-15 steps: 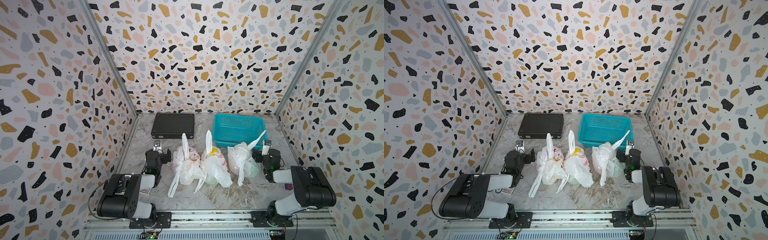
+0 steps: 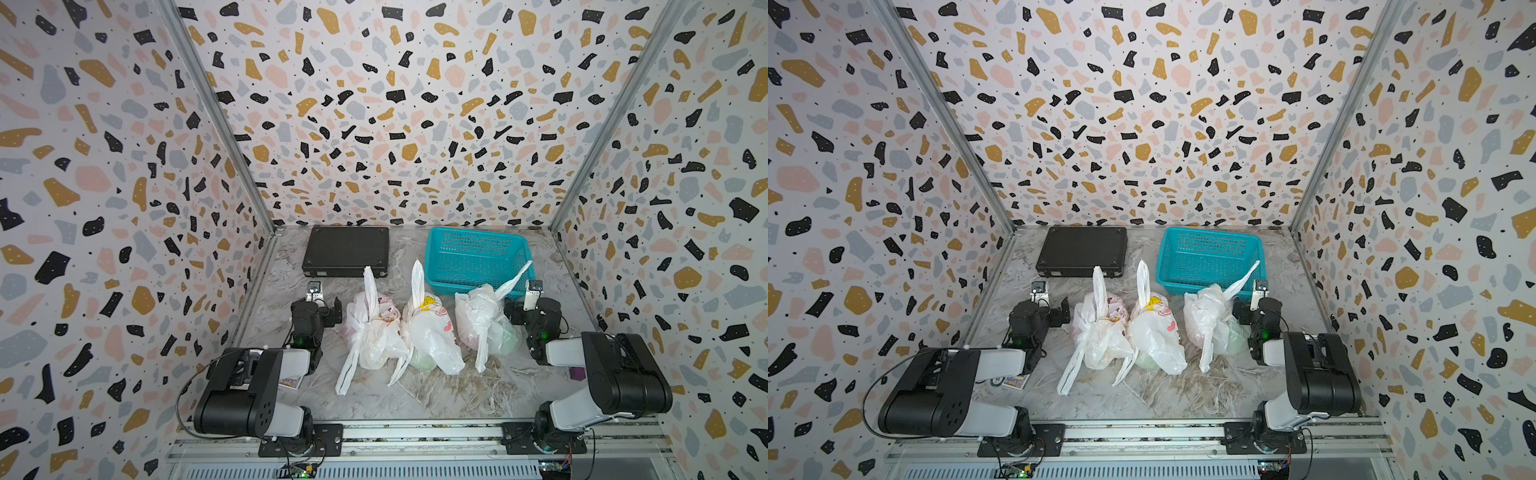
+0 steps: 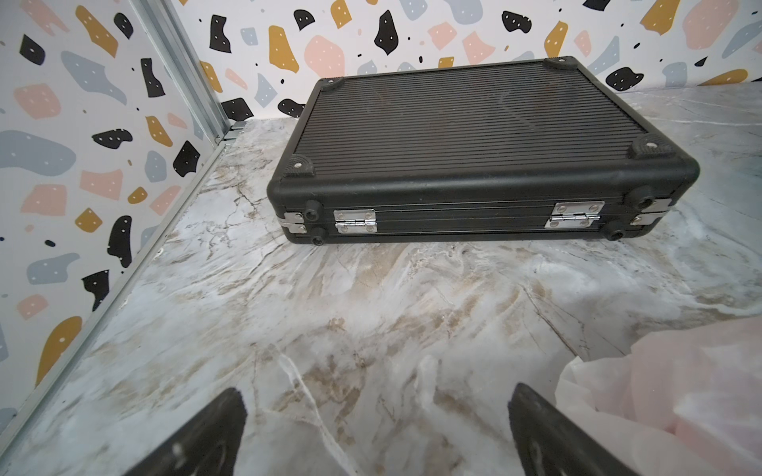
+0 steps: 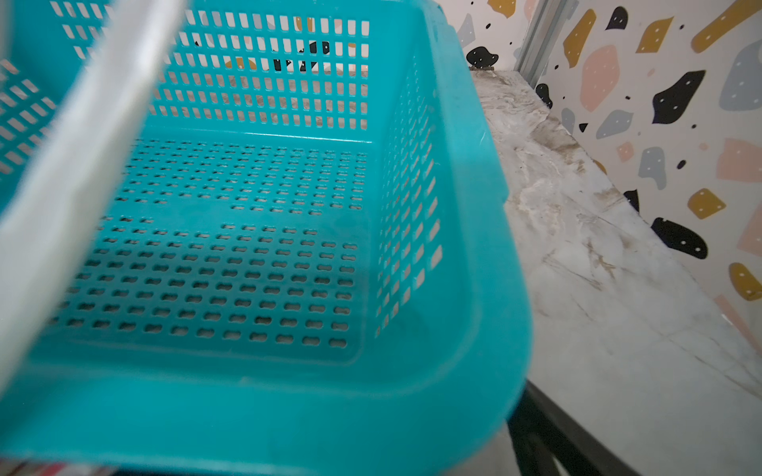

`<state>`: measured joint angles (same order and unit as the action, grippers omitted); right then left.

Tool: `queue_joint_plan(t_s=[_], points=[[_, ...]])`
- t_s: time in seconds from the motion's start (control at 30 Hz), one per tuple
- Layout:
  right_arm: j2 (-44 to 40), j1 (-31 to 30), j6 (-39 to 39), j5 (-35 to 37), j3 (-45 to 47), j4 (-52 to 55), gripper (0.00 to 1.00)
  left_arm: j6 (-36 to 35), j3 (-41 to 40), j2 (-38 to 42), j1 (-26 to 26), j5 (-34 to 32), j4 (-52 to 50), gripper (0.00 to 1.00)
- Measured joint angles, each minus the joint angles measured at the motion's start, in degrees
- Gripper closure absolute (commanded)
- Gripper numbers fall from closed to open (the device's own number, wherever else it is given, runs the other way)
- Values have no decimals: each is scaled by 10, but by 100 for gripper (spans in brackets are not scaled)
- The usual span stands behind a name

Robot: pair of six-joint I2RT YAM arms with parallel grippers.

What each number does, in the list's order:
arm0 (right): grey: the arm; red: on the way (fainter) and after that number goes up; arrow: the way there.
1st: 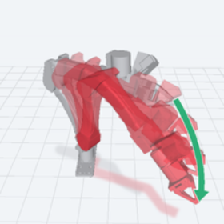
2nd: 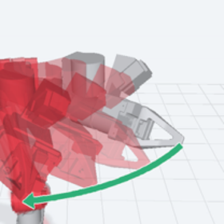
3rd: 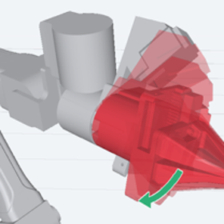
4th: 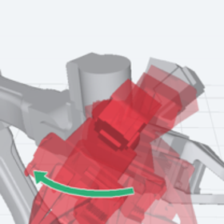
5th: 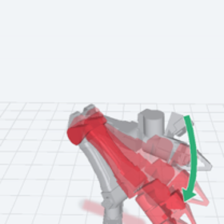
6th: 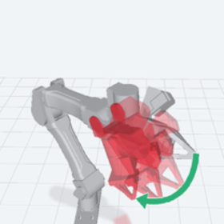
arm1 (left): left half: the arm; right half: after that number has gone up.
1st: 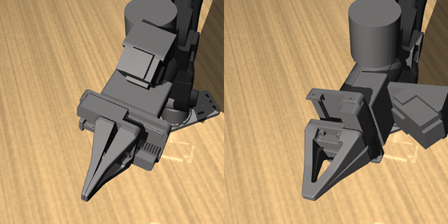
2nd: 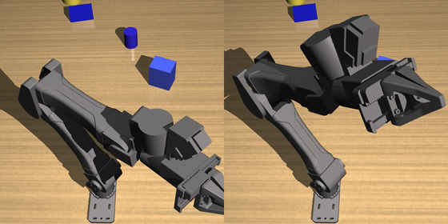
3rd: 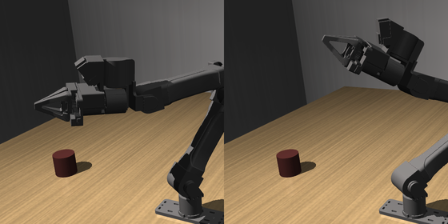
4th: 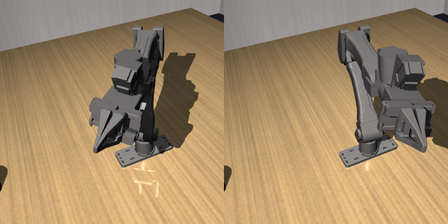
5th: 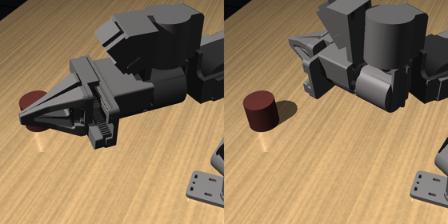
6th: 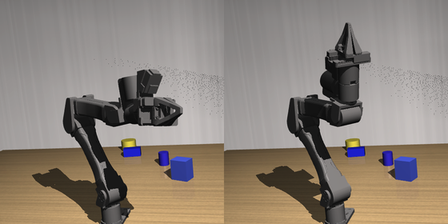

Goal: Untie the knot of a plastic bag & take out the apple
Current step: Untie the plastic bag at the center of the board.

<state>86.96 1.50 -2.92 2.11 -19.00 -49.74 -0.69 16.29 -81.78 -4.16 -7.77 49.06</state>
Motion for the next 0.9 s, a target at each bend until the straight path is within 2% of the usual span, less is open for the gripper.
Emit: queue_joint_plan(t_s=[0.33,0.43,0.57,0.7,0.8,0.9], points=[[-1,0,-1,7,0,3,0,0,2,0,0,-1,-1,0],[-54,0,-8,34,-11,84,0,3,14,21,0,-17,-48,0],[-226,0,-33,73,-64,215,0,32,97,173,0,-36,-240,0],[-399,0,-165,130,-124,329,0,179,192,349,1,-81,-390,0],[-464,4,-214,93,-137,378,0,231,211,433,9,-29,-469,0],[-441,2,-247,5,-164,450,0,270,220,445,7,25,-565,0]])
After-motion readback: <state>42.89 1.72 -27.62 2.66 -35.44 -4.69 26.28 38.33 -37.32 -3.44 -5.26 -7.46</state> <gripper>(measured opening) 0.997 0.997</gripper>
